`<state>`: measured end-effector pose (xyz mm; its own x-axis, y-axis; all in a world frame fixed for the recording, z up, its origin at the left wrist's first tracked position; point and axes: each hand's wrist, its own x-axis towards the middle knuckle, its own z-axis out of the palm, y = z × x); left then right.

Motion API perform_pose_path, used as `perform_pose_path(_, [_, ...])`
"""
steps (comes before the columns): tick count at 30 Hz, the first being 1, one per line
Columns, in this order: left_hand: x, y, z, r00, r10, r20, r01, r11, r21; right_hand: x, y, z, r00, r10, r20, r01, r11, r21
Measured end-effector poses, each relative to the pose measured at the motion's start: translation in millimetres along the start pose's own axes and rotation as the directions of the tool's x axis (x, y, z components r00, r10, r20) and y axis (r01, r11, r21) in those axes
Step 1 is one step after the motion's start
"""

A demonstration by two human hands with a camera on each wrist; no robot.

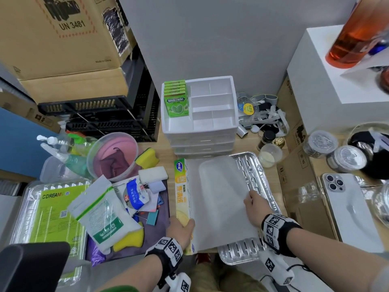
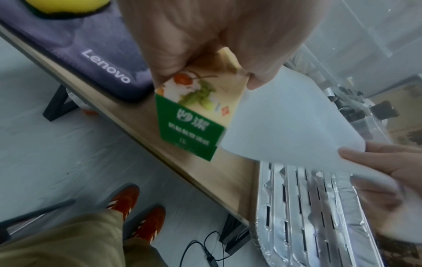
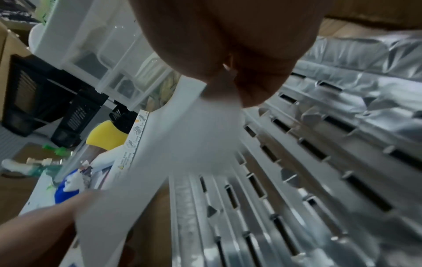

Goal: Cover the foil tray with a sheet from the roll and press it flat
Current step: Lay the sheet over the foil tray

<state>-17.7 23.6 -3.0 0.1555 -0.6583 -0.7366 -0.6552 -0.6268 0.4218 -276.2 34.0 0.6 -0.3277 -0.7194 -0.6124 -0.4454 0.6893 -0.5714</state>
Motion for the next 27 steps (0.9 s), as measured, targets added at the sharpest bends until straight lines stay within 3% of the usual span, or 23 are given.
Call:
perform_pose_path(9, [1,11,10,1.000,-0.020,-0.009,0.022,0.933,0.360,-8,19,-11,0.996,-0.011,-0.092,-0.006,0.984,-0.179])
perform_pose_path(12, [2,11,8,0.997,-0.063,-0.033,0.071,0.918,0.391,-6,25,-16,0.992,0.000,-0.130,-0.032,0.969,-0.243])
perform_pose_path(14, [-1,14,7,0.989,0.010,-0.145,0.063,0.869,0.490,-5,28,-19,0.990,0.002,-0.141,-0.046,0.950,-0.310])
perform_pose_path(16, [-9,23,4,0.945,0.251,-0.211,-0.047,0.741,0.670,-4,31,-22,0.987,-0.005,-0.158,-0.058,0.919,-0.391])
perform_pose_path(19, [-19,44,4,0.784,0.618,-0.059,-0.377,0.549,0.746,-1,30,-27,0.987,-0.007,-0.159,-0.074,0.863,-0.499])
perform_pose_path(22, [-14,55,18,0.661,0.719,0.216,-0.606,0.341,0.719,2,28,-28,0.988,-0.011,-0.152,-0.076,0.831,-0.552])
perform_pose_path(24, [-6,54,33,0.636,0.672,0.378,-0.663,0.225,0.714,4,26,-28,0.987,0.004,-0.160,-0.096,0.815,-0.572])
perform_pose_path(27, [6,55,50,0.660,0.598,0.454,-0.653,0.158,0.741,6,24,-25,0.984,0.045,-0.172,-0.138,0.804,-0.578])
